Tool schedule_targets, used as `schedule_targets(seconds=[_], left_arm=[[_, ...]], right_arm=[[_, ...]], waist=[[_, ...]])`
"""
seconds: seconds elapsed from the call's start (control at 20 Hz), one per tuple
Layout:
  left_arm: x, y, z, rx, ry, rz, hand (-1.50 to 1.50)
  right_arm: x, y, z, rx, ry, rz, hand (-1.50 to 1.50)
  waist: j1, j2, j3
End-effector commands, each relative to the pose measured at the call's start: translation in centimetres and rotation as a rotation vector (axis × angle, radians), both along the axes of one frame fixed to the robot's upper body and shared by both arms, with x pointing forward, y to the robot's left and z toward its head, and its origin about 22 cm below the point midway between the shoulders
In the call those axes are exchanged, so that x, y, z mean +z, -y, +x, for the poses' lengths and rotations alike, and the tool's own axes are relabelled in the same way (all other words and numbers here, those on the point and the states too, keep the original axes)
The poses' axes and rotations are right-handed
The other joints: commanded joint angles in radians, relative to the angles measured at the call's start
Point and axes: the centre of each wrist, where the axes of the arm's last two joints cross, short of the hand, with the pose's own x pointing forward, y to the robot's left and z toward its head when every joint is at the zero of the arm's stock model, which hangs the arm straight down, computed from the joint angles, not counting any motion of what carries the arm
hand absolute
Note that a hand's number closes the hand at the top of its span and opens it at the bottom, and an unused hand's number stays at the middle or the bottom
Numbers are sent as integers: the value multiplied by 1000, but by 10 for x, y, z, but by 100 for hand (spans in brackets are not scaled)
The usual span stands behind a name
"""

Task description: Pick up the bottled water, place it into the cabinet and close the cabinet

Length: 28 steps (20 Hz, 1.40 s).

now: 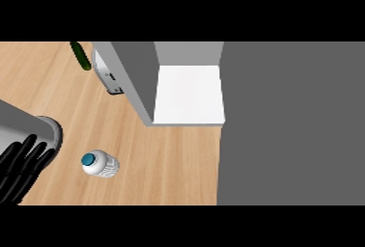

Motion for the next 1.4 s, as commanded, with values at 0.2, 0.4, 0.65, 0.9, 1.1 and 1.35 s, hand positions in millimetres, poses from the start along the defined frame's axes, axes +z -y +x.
schedule_targets(seconds=[0.2, 0.4, 0.65, 0.9, 1.1, 1.35], left_arm=[[-32, 1, 5, 49, -17, 21, -150], [-54, -26, 24, 114, -27, 30, -150], [-93, -29, 25, 146, -55, 53, -150], [-116, -30, 55, 140, -87, 49, -150], [-150, -29, 68, 159, -107, 64, -150], [-191, -31, 66, 203, -113, 27, -150]], right_arm=[[13, -3, -30, 6, 33, 9, -150], [-4, -2, -29, -2, 6, -6, -150], [13, -3, -42, 4, 22, -8, -150], [11, -1, -48, -1, 39, -3, -150], [15, 8, -52, 14, 45, -18, -150], [7, 10, -61, 19, 31, -26, -150]], waist=[[-6, 0, 0], [-8, 1, 0], [-9, 1, -1], [-13, 1, -1], [-16, 3, -1], [-21, 1, -1]])
